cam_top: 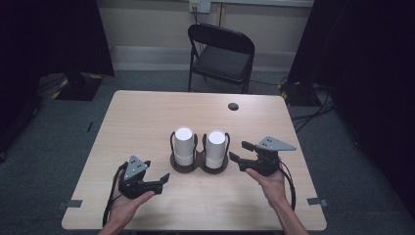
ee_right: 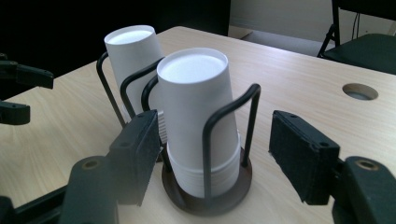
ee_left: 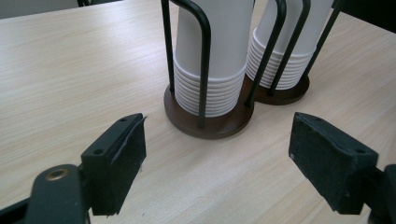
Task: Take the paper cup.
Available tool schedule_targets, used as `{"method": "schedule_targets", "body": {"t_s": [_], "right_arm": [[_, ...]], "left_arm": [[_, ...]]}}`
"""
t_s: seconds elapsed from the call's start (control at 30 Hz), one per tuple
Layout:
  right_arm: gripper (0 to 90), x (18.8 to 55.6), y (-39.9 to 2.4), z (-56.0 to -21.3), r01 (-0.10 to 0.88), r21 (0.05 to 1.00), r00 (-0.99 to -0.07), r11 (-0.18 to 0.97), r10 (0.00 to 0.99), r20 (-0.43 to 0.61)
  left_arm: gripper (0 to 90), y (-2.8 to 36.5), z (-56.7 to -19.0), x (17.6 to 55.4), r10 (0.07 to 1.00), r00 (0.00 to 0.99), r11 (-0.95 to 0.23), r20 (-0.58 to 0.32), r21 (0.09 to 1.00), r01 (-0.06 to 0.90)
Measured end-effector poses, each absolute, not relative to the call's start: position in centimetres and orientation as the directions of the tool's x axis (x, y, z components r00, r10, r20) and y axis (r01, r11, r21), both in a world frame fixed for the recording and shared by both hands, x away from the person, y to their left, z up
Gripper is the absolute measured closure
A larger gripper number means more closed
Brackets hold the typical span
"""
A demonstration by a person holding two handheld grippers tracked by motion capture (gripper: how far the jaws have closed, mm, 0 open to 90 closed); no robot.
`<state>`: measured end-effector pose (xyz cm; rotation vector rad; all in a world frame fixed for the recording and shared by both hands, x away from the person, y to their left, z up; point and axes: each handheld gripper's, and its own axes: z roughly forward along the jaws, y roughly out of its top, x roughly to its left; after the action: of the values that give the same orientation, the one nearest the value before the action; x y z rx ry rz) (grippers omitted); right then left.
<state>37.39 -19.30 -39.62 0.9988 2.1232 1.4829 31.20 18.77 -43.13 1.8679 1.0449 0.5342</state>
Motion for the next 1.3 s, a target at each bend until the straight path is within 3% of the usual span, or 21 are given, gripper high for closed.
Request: {"method": "schedule_targets", "body": {"t_s": [0.63,1.3], "right_arm": [[29.8,40.9,-14.9,-38.5,0.274,0.935,-0.732,0.226,0.680,0.050],[28.0,43.0,-13.0,-40.0,0.283,0.924,-0.755,0.257,0.653,0.050]], "left_arm": [[18.7,18.9,-43.2,31.2,0.834,0.549,-0.239,-0.051,0.864,0.443],[18.8,19.0,-43.2,31.3,0.834,0.550,-0.242,-0.047,0.864,0.441]]}}
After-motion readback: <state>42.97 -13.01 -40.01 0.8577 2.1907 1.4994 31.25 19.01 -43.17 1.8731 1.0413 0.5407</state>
